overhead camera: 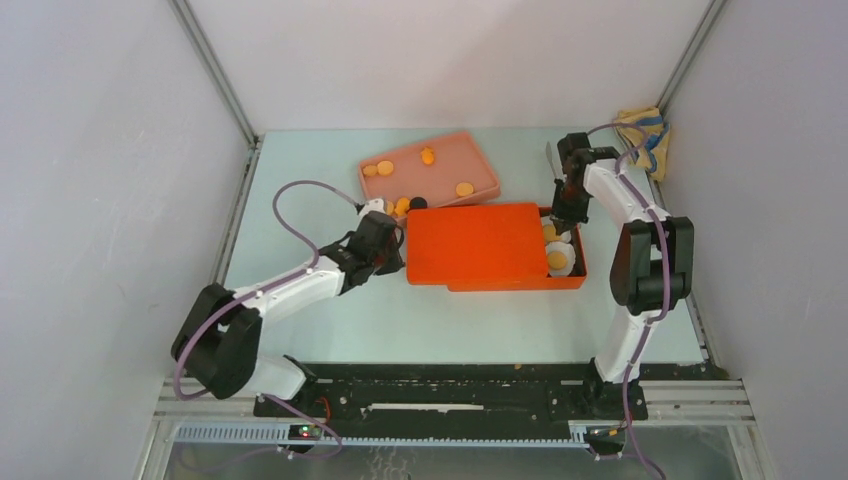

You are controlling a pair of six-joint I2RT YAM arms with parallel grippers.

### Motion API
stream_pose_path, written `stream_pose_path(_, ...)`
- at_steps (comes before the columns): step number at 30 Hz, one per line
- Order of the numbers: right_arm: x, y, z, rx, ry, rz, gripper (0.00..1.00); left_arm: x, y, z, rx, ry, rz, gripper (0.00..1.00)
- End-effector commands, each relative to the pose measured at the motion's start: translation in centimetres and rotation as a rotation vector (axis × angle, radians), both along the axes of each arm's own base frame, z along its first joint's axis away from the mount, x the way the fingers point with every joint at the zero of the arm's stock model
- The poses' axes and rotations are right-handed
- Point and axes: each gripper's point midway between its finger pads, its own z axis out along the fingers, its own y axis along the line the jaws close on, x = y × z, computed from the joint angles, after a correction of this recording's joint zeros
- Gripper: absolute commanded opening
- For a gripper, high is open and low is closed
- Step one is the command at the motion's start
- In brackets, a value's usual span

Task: Pack the cookies

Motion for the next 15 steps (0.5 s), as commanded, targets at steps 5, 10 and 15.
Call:
stream_pose_path(5,0.6,-5.7,2.9,-0.128,-0.107,-0.2,0.01,-0.4,3.9,-0.7,0.122,-0.004,0.15,0.0)
stream_pose_path(10,0.4,-8.8,1.6,-0.2,-0.051,-0.274,0.0,0.0,6.6,-2.2,0.178,0.032,0.207,0.0)
stream_pose_path(15,0.8,-9.4,-1.9,-0.189,0.048,-0.283,0.0,1.8,5.0,-5.7,0.187,0.091,0.174,0.0)
